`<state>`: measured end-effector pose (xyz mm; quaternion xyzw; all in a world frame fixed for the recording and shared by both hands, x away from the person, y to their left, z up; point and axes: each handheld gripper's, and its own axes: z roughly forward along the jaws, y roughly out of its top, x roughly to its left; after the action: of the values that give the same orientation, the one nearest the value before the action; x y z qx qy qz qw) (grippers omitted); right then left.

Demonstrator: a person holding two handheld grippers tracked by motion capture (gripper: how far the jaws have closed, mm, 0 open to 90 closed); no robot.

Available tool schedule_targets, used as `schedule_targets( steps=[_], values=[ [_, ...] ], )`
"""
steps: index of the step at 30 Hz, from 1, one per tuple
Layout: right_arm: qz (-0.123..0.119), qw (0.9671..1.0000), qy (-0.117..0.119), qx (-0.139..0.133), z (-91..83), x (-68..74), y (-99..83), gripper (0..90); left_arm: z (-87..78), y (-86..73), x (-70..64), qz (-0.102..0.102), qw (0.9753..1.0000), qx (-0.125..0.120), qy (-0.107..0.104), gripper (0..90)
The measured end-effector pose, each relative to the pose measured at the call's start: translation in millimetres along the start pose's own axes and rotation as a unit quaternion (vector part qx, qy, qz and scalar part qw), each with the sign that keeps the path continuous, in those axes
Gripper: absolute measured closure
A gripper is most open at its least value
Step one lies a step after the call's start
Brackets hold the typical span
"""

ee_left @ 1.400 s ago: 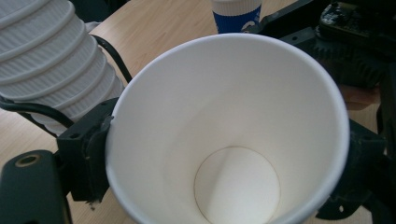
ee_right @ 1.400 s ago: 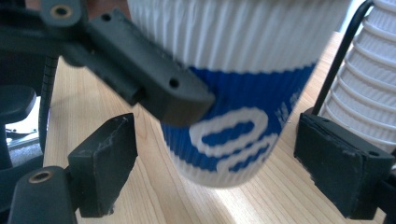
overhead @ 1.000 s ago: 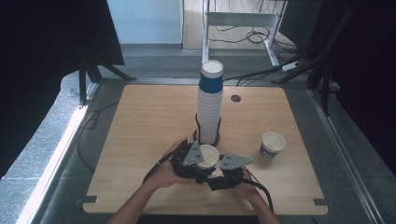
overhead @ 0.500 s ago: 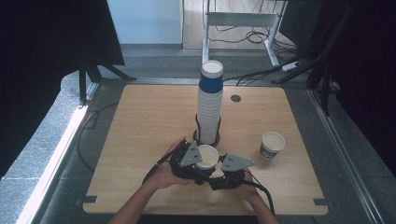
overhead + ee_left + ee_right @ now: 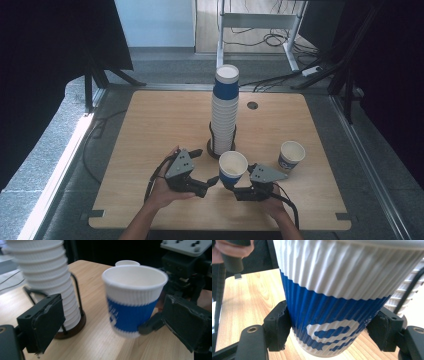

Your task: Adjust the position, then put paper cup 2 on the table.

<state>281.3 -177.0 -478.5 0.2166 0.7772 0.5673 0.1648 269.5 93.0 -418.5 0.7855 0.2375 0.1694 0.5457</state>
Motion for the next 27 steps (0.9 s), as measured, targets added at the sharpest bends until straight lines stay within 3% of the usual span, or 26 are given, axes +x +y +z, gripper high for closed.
schedule_targets(
  steps=[3,7,10,17,27],
  values=[
    [0.002,1.0,-0.009,-0.003,-3.6,-0.7,-0.6,26.8,-1.8,-10.4,3.1,-0.014,0.9996,0.009,0.025,5.3],
    [0.006,0.9998,-0.019,-0.007,-7.8,-1.7,-1.9,26.8,-1.6,-24.2,9.2,-0.04,0.9985,0.015,0.035,6.1],
    [0.009,0.9995,-0.028,-0.009,-9.8,-3.3,-2.5,26.8,-0.6,-28.3,11.4,-0.034,0.9975,0.029,0.055,6.7],
    [0.013,0.9981,-0.058,-0.015,-17.2,-9.0,-2.9,26.8,-3.8,-38.7,13.9,-0.045,0.9961,0.036,0.067,6.7],
    [0.027,0.9918,-0.123,0.019,-20.2,-20.9,-14.5,26.9,-3.8,-47.5,18.7,-0.051,0.9942,0.052,0.079,6.9]
  ],
)
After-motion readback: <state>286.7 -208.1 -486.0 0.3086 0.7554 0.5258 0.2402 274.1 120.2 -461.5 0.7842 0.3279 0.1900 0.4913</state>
